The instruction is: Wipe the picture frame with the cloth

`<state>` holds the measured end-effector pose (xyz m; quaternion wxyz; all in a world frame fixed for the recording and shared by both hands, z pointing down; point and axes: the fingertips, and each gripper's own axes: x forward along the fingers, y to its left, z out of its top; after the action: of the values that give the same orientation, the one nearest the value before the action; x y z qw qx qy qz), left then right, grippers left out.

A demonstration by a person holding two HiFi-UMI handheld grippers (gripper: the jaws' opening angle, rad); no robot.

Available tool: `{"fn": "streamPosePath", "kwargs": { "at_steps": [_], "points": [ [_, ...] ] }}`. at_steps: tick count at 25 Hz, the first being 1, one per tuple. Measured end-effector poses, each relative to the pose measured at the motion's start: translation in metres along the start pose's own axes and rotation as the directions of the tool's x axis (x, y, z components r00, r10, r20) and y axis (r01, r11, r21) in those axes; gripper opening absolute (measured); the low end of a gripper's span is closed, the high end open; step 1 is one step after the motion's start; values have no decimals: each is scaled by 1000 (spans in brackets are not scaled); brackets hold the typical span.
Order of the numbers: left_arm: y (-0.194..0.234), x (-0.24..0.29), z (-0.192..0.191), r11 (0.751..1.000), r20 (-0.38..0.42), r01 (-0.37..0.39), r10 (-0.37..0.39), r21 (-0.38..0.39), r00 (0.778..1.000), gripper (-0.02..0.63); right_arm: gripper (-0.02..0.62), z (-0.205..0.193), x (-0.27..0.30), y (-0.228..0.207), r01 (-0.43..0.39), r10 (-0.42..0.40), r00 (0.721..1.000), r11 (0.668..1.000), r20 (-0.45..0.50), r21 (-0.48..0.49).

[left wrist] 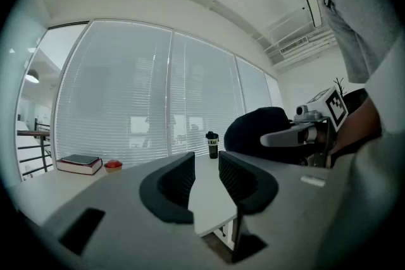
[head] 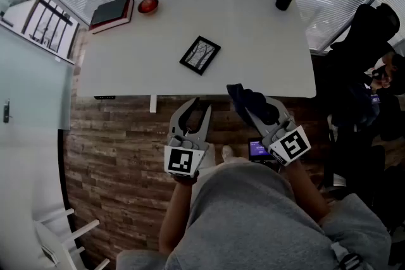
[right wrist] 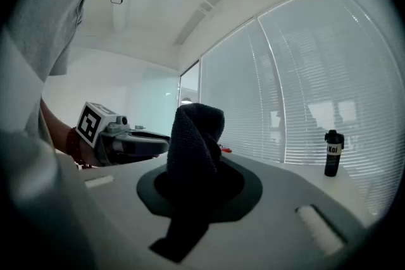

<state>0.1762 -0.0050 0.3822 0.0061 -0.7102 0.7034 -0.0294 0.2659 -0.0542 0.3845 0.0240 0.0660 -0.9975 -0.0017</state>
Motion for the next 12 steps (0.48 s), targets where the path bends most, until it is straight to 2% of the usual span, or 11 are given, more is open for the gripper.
{"fn": "streamPosePath", "kwargs": {
  "at_steps": [6, 12],
  "points": [
    [10, 7, -9, 999, -26, 27, -27, 17, 999, 109, 69, -1, 6, 1, -51, 51, 999, 999, 1, 3],
    [18, 6, -31, 993, -102, 105, -100, 48, 990, 109, 69, -8, 12, -5, 22, -22, 999, 1000, -27, 6]
  ]
}}
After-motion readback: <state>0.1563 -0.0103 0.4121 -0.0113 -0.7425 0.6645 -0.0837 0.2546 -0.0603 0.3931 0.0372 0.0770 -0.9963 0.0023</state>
